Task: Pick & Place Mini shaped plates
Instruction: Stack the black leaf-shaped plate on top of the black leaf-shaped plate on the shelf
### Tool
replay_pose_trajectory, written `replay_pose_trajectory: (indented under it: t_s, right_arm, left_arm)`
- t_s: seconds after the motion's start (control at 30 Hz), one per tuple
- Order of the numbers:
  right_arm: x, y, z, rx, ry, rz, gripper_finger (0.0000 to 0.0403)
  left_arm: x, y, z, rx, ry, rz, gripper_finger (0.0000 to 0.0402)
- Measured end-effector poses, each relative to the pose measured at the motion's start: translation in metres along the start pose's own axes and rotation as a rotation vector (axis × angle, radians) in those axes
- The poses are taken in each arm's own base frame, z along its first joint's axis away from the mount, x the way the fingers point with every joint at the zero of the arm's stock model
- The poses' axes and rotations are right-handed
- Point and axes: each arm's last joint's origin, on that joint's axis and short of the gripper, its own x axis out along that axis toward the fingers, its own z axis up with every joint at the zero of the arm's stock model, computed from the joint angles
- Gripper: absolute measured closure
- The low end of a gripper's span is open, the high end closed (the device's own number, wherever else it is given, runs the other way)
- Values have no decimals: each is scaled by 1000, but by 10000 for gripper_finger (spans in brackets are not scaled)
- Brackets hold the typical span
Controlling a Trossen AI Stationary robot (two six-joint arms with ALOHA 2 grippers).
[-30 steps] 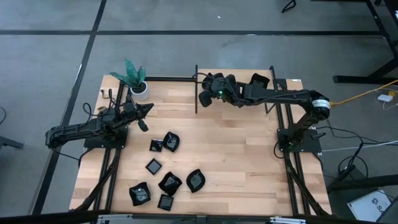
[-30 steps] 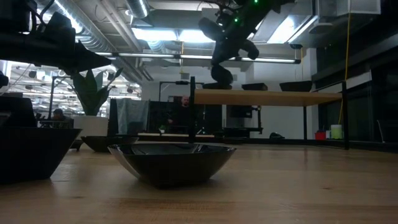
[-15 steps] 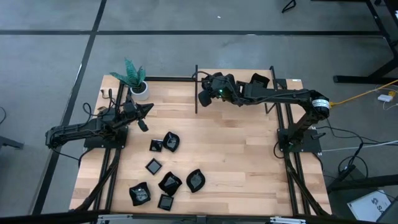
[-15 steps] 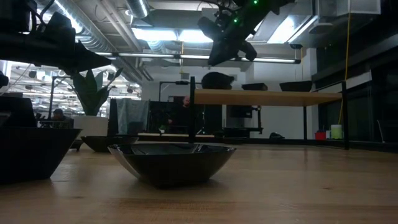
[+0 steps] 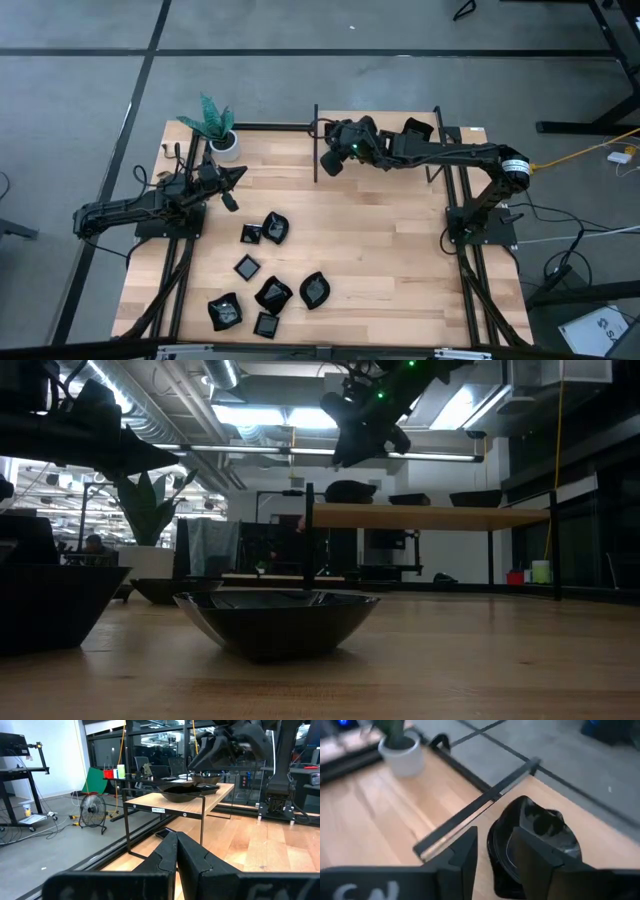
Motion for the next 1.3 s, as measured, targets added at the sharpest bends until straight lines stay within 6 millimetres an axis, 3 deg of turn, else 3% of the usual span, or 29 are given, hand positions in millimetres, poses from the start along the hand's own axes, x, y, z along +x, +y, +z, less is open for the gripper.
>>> replay_pose_trajectory:
  t_s: [0.17,0.4,0.8,1.3]
  right_arm:
    - [-1,5,1,-322,5,170,279]
    - [-2,0,-7,-814,53,180,279]
    - [5,-21,-10,-841,160,62,279]
    - [6,-22,-14,-853,196,67,287]
  left_arm:
    - [0,0,0,0,0,0,398]
    - [0,0,0,0,0,0,398]
    - [0,0,0,0,1,0,398]
    - [0,0,0,0,0,0,398]
